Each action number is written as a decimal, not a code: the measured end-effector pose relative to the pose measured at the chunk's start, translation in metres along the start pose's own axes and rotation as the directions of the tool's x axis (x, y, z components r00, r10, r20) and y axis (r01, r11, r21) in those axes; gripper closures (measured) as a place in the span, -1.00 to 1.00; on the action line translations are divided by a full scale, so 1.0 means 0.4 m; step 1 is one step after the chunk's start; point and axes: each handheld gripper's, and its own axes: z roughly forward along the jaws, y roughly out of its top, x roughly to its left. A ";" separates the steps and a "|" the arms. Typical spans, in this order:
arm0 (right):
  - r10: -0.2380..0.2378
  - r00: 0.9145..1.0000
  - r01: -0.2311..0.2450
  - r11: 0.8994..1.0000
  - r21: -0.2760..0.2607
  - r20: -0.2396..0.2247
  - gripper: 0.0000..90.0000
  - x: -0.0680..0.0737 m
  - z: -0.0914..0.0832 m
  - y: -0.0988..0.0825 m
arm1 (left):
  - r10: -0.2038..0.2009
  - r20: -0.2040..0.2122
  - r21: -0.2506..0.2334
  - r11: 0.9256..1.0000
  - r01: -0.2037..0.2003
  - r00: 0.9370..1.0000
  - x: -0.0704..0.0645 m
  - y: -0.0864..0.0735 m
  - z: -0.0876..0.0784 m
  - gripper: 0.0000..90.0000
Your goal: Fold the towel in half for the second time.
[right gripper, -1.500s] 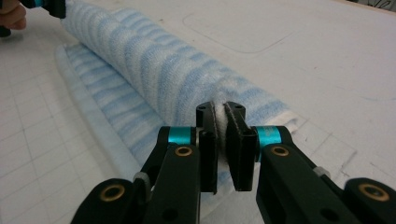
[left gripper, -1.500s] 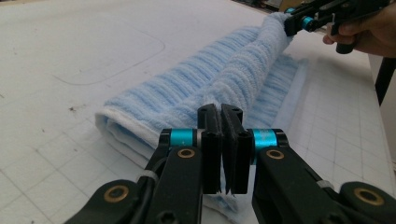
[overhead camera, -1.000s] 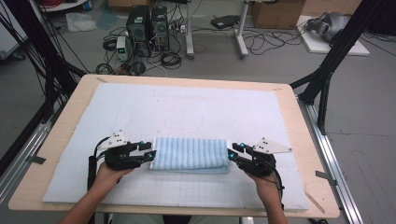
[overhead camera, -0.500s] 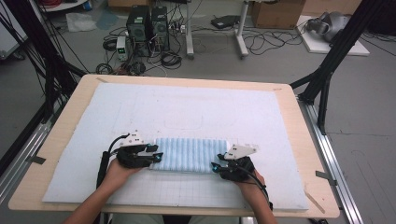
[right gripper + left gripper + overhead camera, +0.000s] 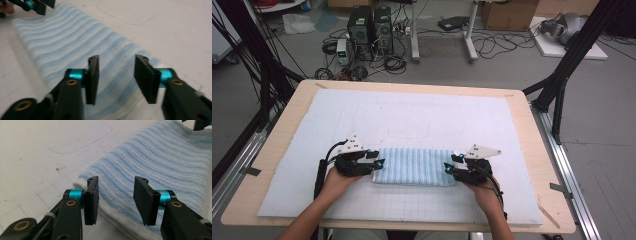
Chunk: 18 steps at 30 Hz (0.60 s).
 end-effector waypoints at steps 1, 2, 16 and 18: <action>0.007 1.000 -0.007 1.000 0.004 0.011 0.33 -0.008 0.010 0.003 | -0.004 -0.003 -0.004 1.000 0.004 1.000 0.005 0.002 0.004 0.24; 0.014 1.000 -0.014 1.000 0.017 0.021 0.35 -0.015 0.022 0.006 | -0.014 -0.002 -0.007 1.000 0.014 1.000 0.008 0.003 0.009 0.24; 0.010 0.994 -0.014 0.999 0.030 0.111 -0.08 -0.037 -0.014 -0.007 | -0.074 -0.012 -0.067 0.995 0.073 0.997 0.047 0.003 -0.016 0.08; 0.023 0.990 -0.023 1.000 0.001 0.137 -0.22 -0.046 -0.038 -0.010 | -0.068 -0.016 -0.115 0.991 0.066 0.998 0.059 0.004 -0.038 -0.01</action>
